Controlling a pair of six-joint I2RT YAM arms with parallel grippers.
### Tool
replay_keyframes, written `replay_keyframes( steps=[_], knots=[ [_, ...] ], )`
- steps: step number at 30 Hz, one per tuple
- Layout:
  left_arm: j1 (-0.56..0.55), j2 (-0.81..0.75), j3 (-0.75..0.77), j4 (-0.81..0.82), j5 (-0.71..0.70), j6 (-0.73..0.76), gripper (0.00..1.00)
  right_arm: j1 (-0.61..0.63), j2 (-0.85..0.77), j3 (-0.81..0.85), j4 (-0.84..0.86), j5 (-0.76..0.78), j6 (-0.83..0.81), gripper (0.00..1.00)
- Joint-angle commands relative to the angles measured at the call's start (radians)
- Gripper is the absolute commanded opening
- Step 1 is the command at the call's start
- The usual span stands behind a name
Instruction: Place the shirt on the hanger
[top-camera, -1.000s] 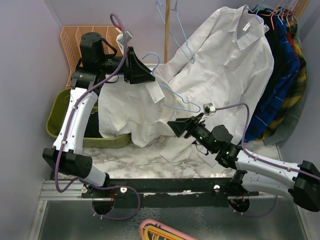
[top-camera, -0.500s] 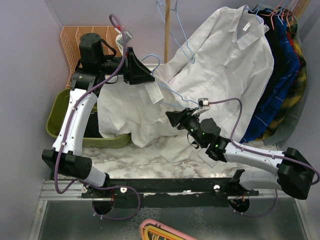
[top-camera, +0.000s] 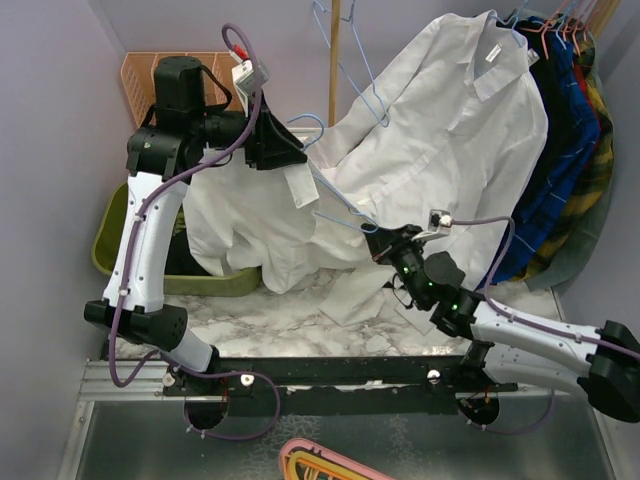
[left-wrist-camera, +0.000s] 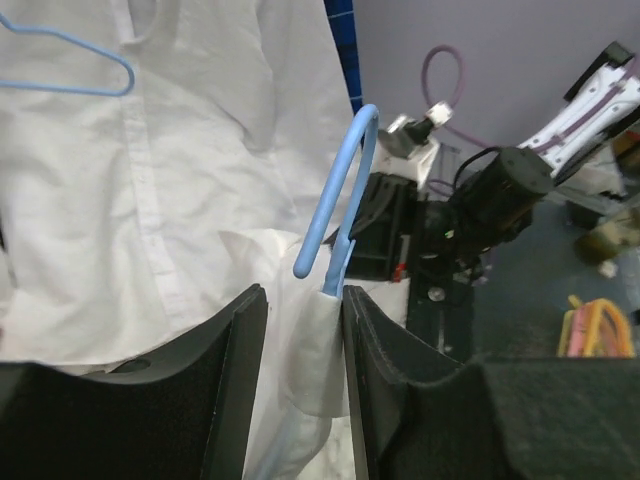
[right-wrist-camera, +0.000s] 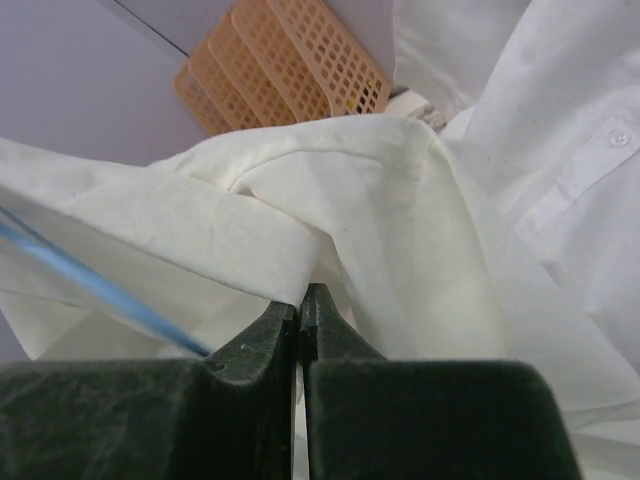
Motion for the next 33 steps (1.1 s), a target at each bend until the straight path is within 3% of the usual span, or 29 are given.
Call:
replay_keyframes(
  steps=[1, 4, 7, 11, 21, 26, 31, 32, 33],
  knots=[
    [0.001, 0.010, 0.222, -0.401, -0.188, 0.506, 0.00, 0.001, -0.131, -0.030, -0.104, 0.189, -0.110, 0.01],
    [0.000, 0.003, 0.247, -0.461, -0.279, 0.626, 0.00, -0.002, -0.181, -0.031, -0.117, 0.217, -0.200, 0.01],
    [-0.004, -0.032, 0.202, -0.410, -0.381, 0.653, 0.00, -0.011, -0.205, -0.002, -0.139, 0.189, -0.270, 0.01],
    [-0.005, -0.055, 0.155, -0.313, -0.460, 0.588, 0.00, -0.011, -0.177, 0.110, -0.263, 0.120, -0.285, 0.01],
    [-0.009, -0.076, 0.041, -0.079, -0.544, 0.371, 0.00, -0.010, 0.059, 0.534, -0.709, -0.248, -0.076, 0.01],
    [-0.009, -0.075, 0.078, -0.075, -0.551, 0.370, 0.00, -0.011, 0.074, 0.590, -0.806, -0.189, -0.092, 0.01],
    [-0.008, -0.103, -0.019, -0.040, -0.438, 0.315, 0.00, -0.010, 0.104, 0.669, -0.712, -0.344, -0.107, 0.01],
    [-0.009, -0.109, -0.046, -0.017, -0.389, 0.285, 0.00, -0.010, 0.125, 0.695, -0.700, -0.399, -0.114, 0.04],
    [-0.008, -0.112, -0.067, 0.007, -0.335, 0.254, 0.00, -0.010, 0.141, 0.716, -0.686, -0.457, -0.129, 0.16]
  ],
)
